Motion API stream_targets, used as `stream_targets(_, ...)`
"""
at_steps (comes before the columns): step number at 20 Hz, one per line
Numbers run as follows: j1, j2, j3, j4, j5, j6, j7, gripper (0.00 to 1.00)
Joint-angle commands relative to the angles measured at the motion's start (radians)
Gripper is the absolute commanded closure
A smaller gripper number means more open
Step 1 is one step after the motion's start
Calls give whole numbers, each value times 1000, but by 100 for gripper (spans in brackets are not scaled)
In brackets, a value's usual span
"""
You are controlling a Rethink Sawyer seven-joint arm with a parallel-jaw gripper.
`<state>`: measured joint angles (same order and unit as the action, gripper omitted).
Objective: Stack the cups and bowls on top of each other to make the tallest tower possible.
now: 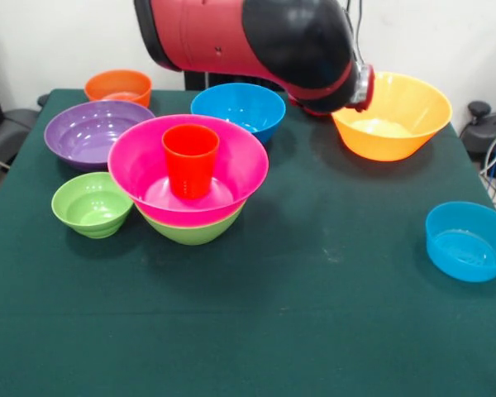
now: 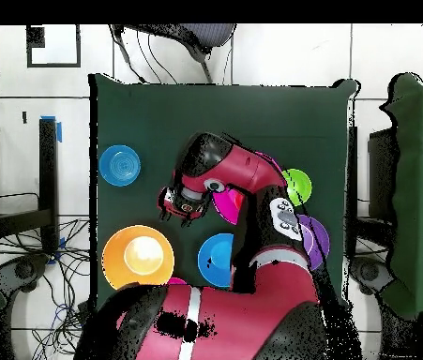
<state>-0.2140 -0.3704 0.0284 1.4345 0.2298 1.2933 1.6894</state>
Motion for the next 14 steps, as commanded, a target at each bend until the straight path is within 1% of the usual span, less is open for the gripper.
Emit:
stream_targets(1,55,99,43,-7,18,-123,222,0)
stream_targets(4,93,116,-3,-49,4,-90,301,0)
stream_targets(7,153,141,-80,-116,-17,-28,424,0)
stream_targets(9,192,158,-130,-157,-35,-1,489,0)
stream_targets(12,235,166,-180,-208,-56,65,542,0)
stream_targets(14,261,165,-202,-243,-65,131,578,0)
